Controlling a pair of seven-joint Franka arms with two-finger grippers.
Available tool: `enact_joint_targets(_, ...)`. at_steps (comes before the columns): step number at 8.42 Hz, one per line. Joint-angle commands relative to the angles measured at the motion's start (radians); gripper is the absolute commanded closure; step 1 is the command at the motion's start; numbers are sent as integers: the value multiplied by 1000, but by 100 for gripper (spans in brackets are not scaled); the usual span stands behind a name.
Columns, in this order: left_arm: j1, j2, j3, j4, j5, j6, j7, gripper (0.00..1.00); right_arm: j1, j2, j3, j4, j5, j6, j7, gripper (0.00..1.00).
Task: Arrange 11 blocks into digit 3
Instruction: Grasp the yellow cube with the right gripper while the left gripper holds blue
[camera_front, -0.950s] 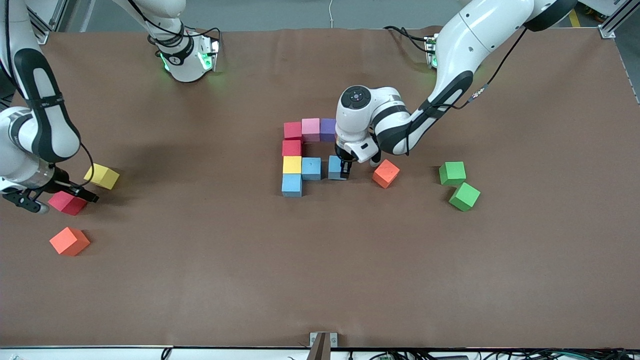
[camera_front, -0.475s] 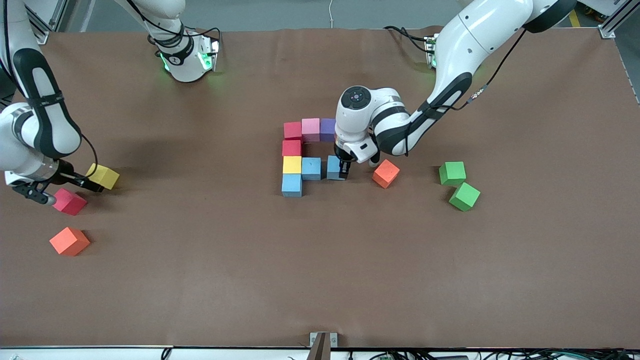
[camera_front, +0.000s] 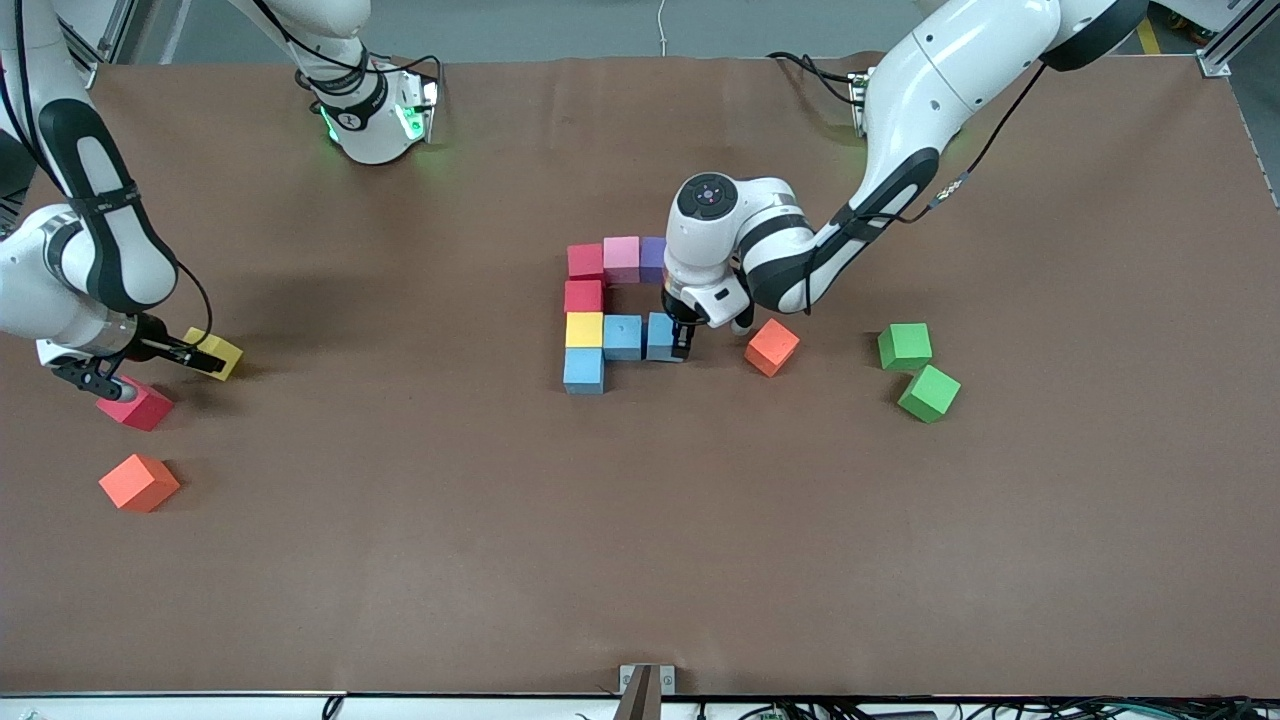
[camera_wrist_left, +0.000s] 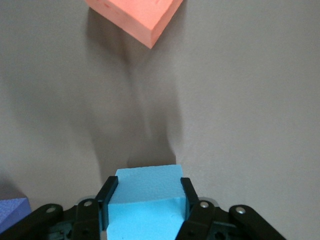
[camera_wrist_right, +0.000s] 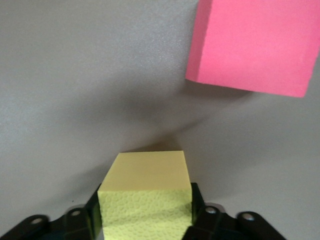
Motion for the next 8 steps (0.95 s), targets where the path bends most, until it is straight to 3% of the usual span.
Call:
enact_joint_targets(1, -21, 13, 10, 18, 13, -2, -87, 65, -21, -35, 13, -16, -9, -45, -105, 96)
enact_joint_targets(3, -23, 22, 10, 30, 13, -4, -88, 65, 61, -54, 18, 63, -9, -146, -102, 97)
enact_joint_targets(6, -36, 36, 11, 45, 13, -19, -90, 65, 311, -70, 19, 206, 4, -253, -75, 96)
enact_joint_targets(8, -43, 39, 16, 50, 15, -19, -90, 65, 498, -61, 19, 290, 7, -278, 88, 100)
